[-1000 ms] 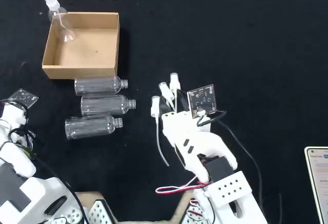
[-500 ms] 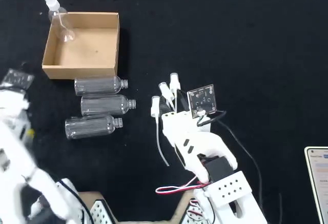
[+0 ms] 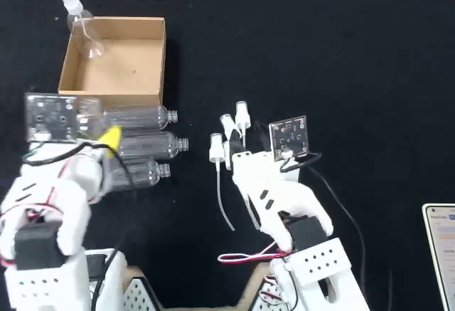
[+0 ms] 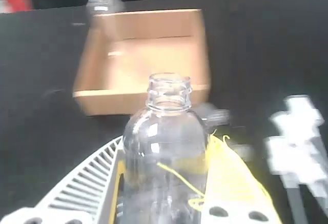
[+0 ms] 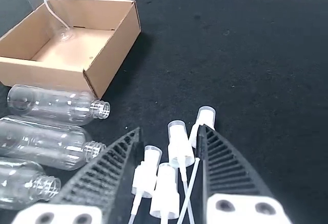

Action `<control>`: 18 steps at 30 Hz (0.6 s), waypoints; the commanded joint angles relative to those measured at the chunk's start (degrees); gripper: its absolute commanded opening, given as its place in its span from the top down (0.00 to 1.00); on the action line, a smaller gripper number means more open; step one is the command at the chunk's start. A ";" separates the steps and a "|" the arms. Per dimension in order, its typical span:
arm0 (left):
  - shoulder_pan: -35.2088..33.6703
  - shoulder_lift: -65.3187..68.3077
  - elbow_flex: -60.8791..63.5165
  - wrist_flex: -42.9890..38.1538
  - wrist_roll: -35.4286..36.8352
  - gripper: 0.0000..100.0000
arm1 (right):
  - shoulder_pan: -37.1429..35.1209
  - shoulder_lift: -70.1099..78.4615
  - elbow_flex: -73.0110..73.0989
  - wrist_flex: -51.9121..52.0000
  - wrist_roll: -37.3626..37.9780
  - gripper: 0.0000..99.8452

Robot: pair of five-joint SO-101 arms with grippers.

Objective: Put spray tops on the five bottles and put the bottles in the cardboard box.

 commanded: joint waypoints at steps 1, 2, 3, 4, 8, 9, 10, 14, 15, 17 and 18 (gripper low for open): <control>13.05 -0.97 3.91 -6.51 5.27 0.88 | 1.05 -0.48 -1.36 -1.49 -0.26 0.83; 15.34 -0.97 5.85 -8.09 5.19 0.88 | 1.05 -0.40 -1.36 -1.49 -0.26 0.83; 17.10 -1.05 7.87 -10.11 5.19 0.88 | 1.32 -0.40 -1.36 -1.49 -0.26 0.83; 18.33 -1.23 10.07 -12.40 5.19 0.88 | 1.67 -0.40 -1.45 -1.49 -0.26 0.83; 19.30 -1.23 17.10 -22.33 5.27 0.88 | 2.90 -0.40 -1.45 -1.76 -0.35 0.83; 19.47 -1.05 18.59 -24.62 6.07 0.88 | 2.90 -0.40 -1.45 -1.76 -0.35 0.83; 19.56 -1.05 20.09 -26.55 7.65 0.88 | 2.90 -0.40 -1.45 -1.76 -0.35 0.83; 19.38 -1.58 25.10 -31.12 15.21 0.88 | 2.90 -0.40 -1.45 -1.85 -0.44 0.83; 19.47 -1.58 26.24 -31.56 16.35 0.88 | 2.90 -0.31 -1.45 -1.85 -0.53 0.83; 19.65 -1.58 27.91 -31.65 17.67 0.88 | 2.90 0.75 -1.80 -2.20 -0.53 0.83; 19.65 -1.58 28.70 -31.65 17.93 0.88 | 2.90 2.07 -2.33 -2.81 -0.53 0.83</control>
